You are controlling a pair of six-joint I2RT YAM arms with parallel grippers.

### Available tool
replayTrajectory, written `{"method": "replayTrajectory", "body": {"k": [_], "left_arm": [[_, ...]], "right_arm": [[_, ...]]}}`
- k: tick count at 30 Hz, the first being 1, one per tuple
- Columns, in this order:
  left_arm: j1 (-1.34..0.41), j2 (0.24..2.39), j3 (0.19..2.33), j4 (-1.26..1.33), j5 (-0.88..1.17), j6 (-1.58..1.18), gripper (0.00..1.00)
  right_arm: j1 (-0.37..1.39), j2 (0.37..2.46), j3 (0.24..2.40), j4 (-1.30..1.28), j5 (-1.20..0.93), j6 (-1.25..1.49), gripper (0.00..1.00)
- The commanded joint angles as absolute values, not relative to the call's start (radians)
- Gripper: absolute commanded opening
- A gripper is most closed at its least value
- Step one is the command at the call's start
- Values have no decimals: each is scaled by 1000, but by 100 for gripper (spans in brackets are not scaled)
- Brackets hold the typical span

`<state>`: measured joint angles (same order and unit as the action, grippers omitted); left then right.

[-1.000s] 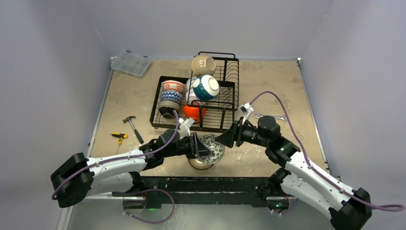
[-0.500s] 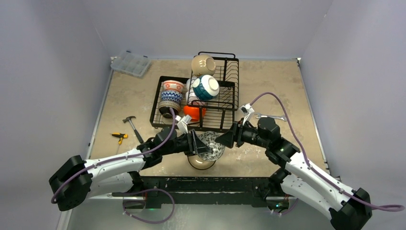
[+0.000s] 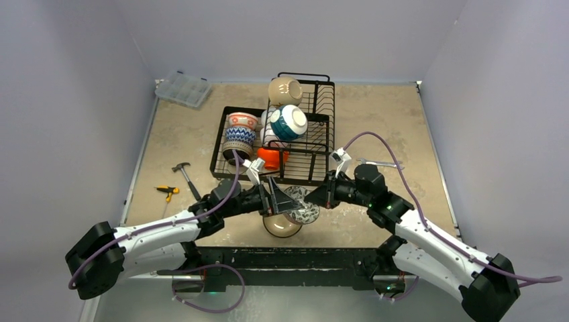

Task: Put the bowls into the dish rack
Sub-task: Pick up the bowl from the center of the board.

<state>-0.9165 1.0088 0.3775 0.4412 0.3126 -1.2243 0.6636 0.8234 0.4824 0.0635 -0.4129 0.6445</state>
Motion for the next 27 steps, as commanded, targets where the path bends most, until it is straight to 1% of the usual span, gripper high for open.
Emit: {"method": "replayTrajectory", "body": {"k": [1,5,11,18,27], "left_arm": [[-912,1009,327,545,343,-1311,91],[-915,1055,339,521,368,-1343,92],[-925,1109,361,590,394,-1393,92],[-932,1135,370,631,343,-1446,92],[-933,1162,400,642,312,-1410,82]], "right_arm": [[657,804,509,111,-404,666,0],[657,808,529,107,-377,659,0],[657,820,546,117,-350,645,0],[657,794,543,115,-331,648,0],[657,800,536,129,-340,652,0]]}}
